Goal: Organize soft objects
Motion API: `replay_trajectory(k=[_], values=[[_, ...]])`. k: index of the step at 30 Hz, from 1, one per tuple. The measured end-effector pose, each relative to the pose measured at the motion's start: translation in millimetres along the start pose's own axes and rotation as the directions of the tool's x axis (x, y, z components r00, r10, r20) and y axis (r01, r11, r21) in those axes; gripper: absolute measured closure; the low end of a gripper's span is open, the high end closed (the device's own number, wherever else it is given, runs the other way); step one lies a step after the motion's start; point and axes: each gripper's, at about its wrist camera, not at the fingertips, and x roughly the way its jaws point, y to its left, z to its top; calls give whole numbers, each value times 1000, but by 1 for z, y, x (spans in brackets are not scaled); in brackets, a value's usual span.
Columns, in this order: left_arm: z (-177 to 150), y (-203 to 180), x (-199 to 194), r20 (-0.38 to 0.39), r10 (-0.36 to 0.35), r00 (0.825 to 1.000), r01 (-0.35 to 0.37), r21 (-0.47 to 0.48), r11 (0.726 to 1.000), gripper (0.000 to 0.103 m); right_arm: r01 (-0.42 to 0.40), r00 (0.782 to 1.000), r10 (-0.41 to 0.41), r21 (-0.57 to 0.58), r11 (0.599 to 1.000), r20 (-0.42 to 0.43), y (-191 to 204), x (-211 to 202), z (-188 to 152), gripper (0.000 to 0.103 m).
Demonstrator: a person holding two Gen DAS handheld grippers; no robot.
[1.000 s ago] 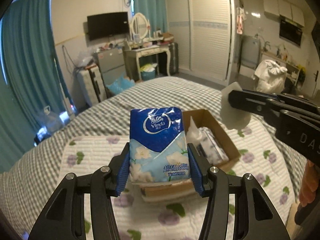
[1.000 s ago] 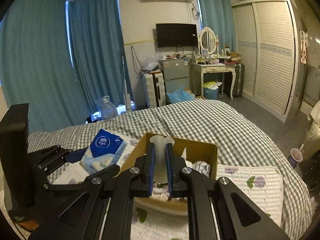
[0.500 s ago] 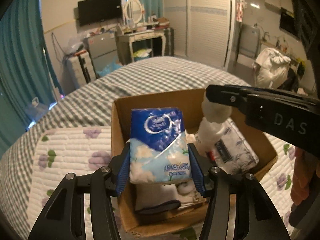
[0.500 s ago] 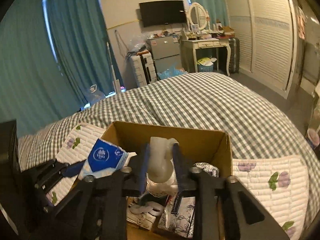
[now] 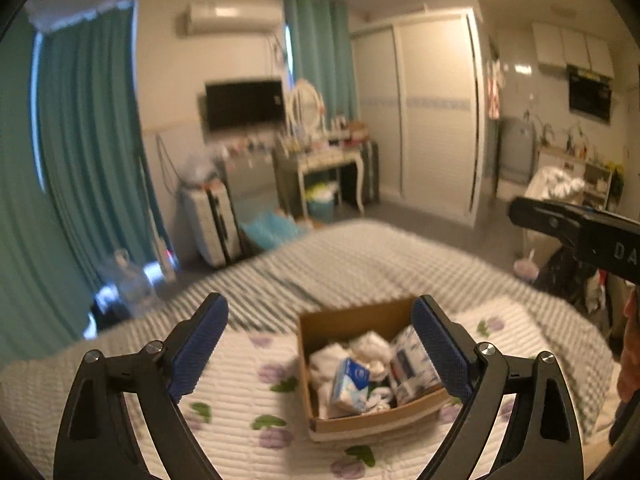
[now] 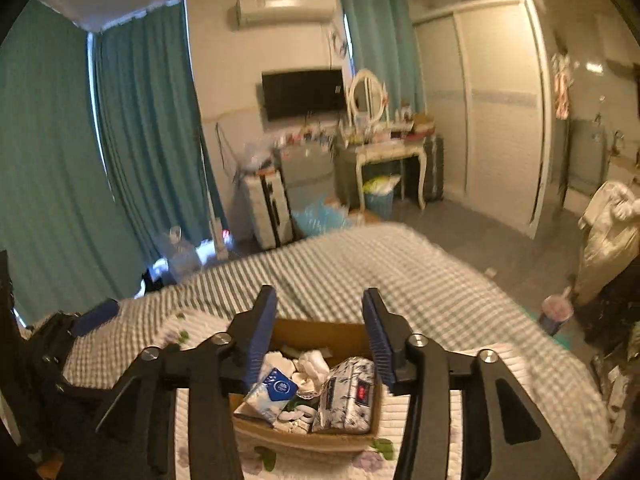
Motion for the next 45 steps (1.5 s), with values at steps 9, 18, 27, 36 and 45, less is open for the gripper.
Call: replay_trajectory(k=[9,18,27,36,45], values=[[7,-6,-135,194,38,980,-43,23,999,0,43,986,-37,-30,999,162,7,-152,-15,7],[-52,-17,-158,236,55,970,-58,8,998,0,39,981,-35,-17,999,193,5,-179,-85,0],[-127,-20,-82,104,81,991,-78,-34,996,0,90,994,-90,-5,996,64,-5,-78,-172,0],[-147,-13,-48,34,80,996,-78,-48,996,0,94,996,-94,7,996,8,-8,-35,-193,0],[-151,-12,-48,17,63,998,-62,-45,997,0,102,995,-102,21,995,-3,-11,-36,-193,0]])
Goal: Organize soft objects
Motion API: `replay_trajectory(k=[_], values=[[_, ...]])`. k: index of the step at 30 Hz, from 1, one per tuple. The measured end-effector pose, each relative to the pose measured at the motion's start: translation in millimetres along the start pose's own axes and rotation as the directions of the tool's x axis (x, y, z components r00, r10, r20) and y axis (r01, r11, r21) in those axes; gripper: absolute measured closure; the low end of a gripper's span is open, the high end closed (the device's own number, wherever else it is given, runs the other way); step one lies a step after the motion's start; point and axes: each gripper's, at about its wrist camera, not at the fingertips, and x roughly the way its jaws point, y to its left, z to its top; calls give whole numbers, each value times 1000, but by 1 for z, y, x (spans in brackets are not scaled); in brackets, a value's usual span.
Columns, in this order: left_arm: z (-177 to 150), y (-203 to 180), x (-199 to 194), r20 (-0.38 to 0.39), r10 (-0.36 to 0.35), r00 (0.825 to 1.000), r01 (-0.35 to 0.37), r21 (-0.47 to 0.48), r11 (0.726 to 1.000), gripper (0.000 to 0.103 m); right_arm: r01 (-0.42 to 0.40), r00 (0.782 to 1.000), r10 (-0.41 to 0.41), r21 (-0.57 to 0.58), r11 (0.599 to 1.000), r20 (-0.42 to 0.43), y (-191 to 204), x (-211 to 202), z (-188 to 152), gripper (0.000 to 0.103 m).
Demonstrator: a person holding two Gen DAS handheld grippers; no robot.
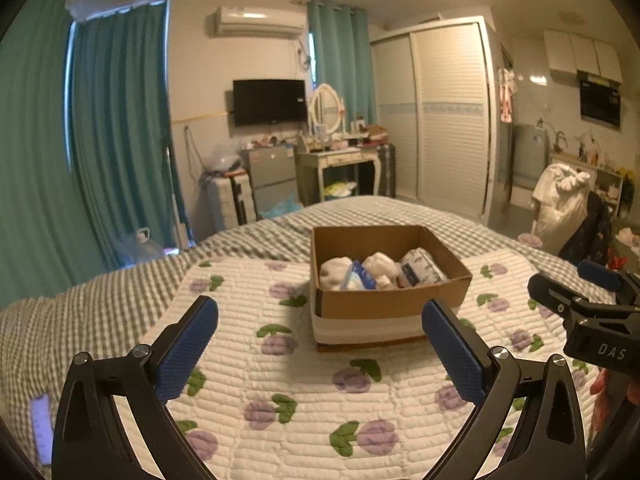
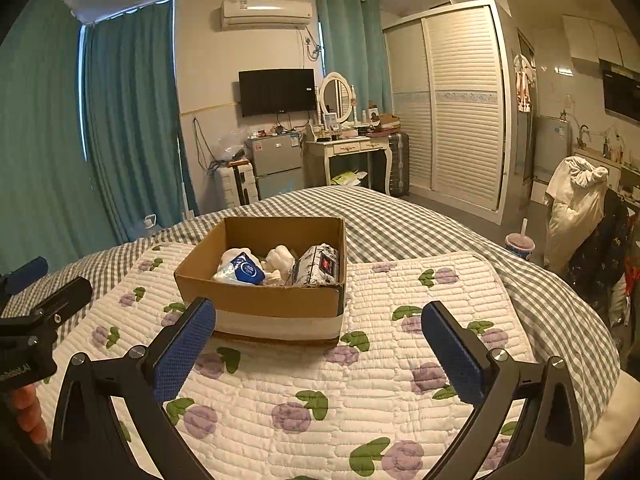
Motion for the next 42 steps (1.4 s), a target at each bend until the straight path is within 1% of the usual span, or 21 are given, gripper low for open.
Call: replay_trajectory(k=[15,37,42], values=[[0,2,0,0,-5,1000,5,-4,1000,0,9,1000,-9,-1,1000,2,1,-2,0,0],[3,1,-2,-2,-4,1000,4,-2,1000,0,-4,1000,4,-7,1000,13,7,-6,3,0],[3,1,-2,2,3,1000,-3,15,1000,0,-3,1000,3,-6,1000,12,8,-5,3,0]])
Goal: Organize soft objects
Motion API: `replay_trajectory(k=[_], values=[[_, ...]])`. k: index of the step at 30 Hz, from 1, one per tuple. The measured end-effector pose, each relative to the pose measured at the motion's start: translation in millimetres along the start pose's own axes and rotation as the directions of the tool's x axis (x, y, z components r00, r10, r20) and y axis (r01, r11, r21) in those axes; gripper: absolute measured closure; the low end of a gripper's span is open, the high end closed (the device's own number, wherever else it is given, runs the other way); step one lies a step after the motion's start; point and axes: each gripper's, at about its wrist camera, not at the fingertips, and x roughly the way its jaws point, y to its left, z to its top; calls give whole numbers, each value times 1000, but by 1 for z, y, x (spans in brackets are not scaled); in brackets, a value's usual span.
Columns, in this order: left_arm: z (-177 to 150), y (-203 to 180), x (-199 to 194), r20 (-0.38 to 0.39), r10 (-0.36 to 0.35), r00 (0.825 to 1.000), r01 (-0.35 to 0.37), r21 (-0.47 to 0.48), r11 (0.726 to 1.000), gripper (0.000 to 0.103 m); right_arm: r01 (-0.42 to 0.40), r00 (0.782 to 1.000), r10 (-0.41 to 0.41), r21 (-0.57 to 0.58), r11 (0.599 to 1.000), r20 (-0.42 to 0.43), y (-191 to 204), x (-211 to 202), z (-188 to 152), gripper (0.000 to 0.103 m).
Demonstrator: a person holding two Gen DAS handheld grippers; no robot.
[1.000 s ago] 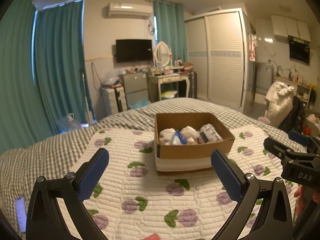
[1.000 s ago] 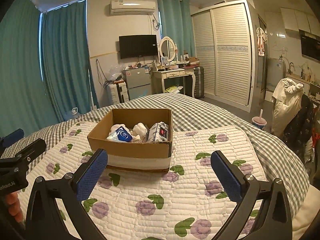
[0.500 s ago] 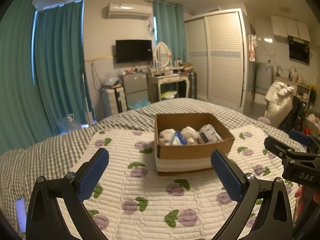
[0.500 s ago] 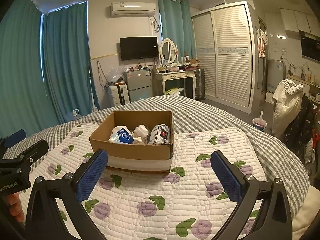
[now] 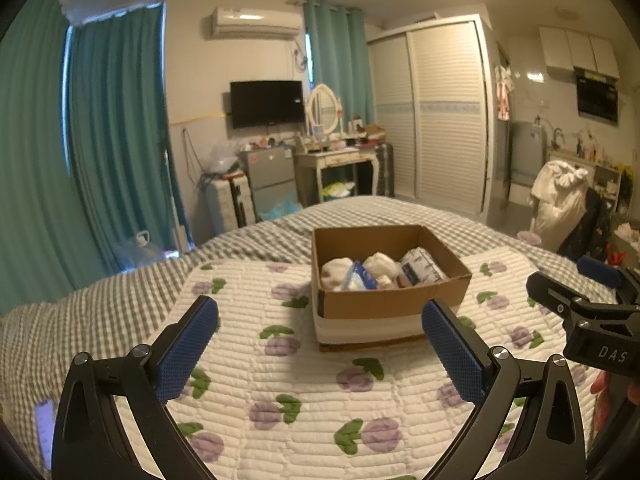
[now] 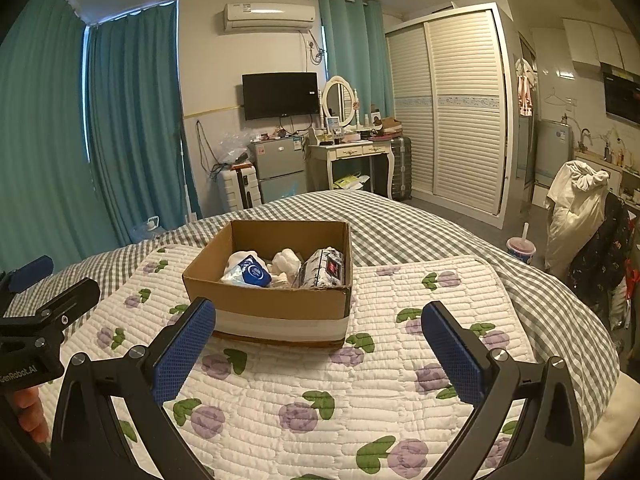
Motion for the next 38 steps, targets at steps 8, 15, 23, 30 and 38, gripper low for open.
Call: replay_trajectory(k=[8,15,23,30,38], values=[[-2,2,-1,-9,-10,1000,9,-11,1000,0,1,1000,-1,3,1000,4,1,0,0,0],[-3,3,-3,-9,-7,1000,7,-19,1000,0,-4,1000,4,1,1000,3,3,0,0,0],[-3,1,-6,-12,-1,1000,1,-13,1000,0,-11,1000,11,0,1000,7,4,-2,0,0],[-5,3,-8,-16,4,1000,-4,-18,1000,0,-12,1000,12,1,1000,6,4,-3,-1,0],[-4,4,-10,-15,2,1000,-2,-16,1000,0,-6,1000,6,3,1000,3,4,-4,-3,0]])
